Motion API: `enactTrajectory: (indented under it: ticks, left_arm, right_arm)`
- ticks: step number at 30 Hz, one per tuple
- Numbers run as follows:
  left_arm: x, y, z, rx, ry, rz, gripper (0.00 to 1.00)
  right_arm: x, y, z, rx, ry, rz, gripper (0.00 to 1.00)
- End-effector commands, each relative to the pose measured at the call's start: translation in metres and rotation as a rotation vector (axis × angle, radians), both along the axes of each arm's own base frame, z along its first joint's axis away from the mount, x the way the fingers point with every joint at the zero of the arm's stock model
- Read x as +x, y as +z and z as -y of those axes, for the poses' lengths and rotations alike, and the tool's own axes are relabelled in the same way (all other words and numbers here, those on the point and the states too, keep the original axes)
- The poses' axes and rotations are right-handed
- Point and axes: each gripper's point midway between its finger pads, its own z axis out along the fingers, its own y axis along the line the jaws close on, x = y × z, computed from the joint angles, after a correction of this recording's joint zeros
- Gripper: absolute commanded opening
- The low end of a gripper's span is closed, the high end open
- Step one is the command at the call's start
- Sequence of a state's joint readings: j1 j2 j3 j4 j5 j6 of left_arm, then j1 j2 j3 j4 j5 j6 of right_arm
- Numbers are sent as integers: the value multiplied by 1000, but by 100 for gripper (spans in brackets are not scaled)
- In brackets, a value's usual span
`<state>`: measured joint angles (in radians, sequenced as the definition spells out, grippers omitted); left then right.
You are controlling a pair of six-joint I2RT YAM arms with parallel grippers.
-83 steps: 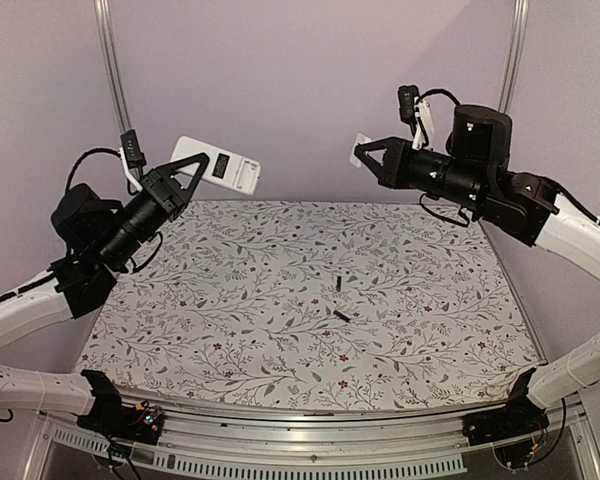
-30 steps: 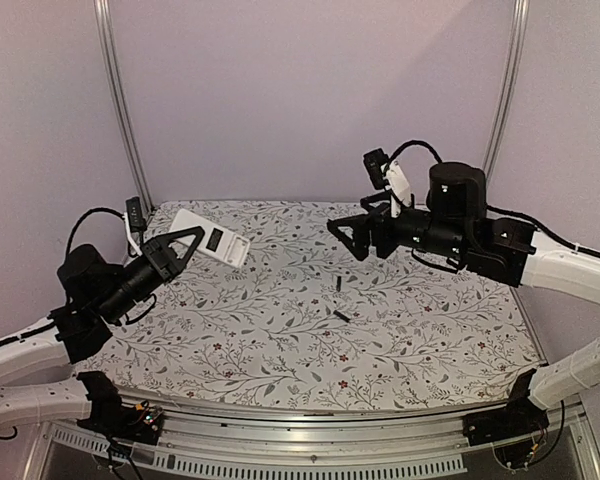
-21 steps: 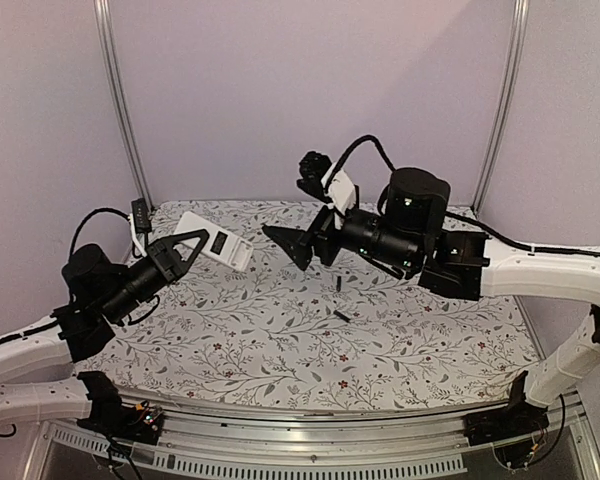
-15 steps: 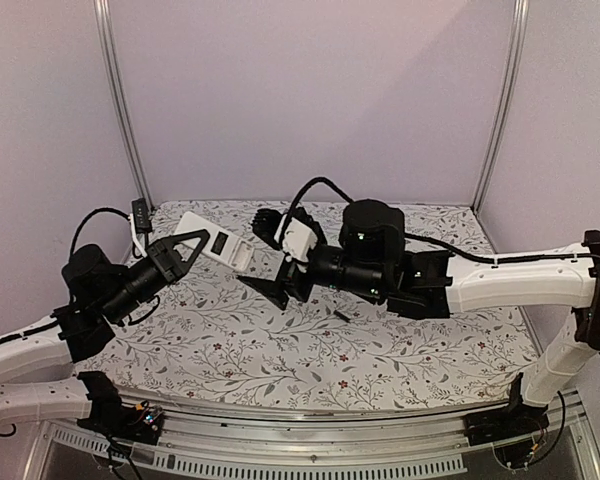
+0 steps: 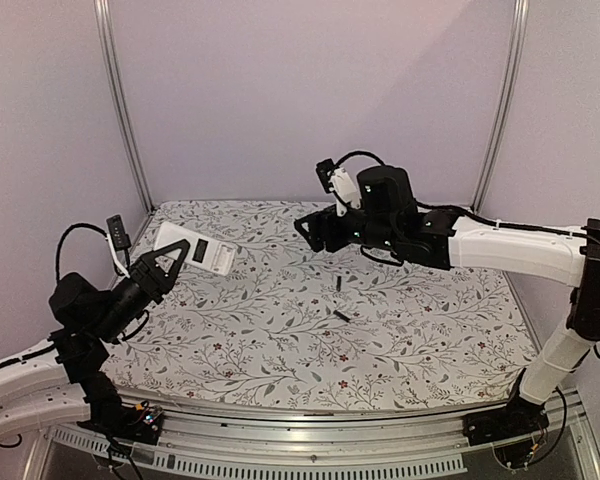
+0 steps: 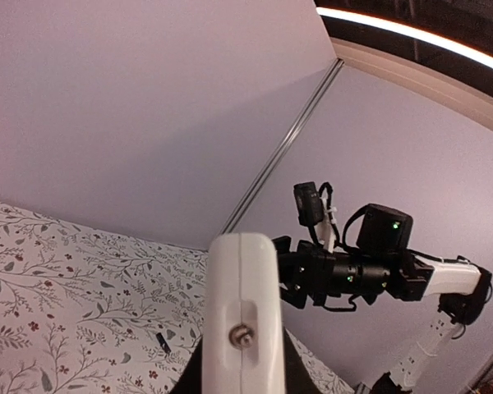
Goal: Load the batteries into the remote control
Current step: Move the right arm with the battery to the center of the board.
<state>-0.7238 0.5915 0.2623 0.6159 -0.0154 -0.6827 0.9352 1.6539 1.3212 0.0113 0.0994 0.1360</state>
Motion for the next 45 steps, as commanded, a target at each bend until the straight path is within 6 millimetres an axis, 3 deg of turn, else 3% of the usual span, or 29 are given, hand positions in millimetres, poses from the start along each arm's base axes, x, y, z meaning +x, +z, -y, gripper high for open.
enactTrajectory:
  ticks: [1,9,12,23,33,45]
  left_arm:
    - [-11,-2,-11,-23,25,84,0]
    - [-7,-27,-13,-16,39,32,0]
    - [-5,-38,-15,-23,48,4,0]
    - [5,-47,-13,18,85,-21,0]
    - [30,-59,-16,55,169,-73,0]
    - [35,-63,-13,48,135,-91,0]
  right_arm:
    - [-8,-95,33,-144,-135,-335,75]
    - [-27,-184,49,-448,-121,-553,73]
    - [-28,-203,54,-502,-119,-594,71]
    - [-27,-233,59,-581,-42,-692,56]
    - [-24,-252,58,-641,-12,-713,48]
    - [-21,-264,61,-682,-11,-722,37]
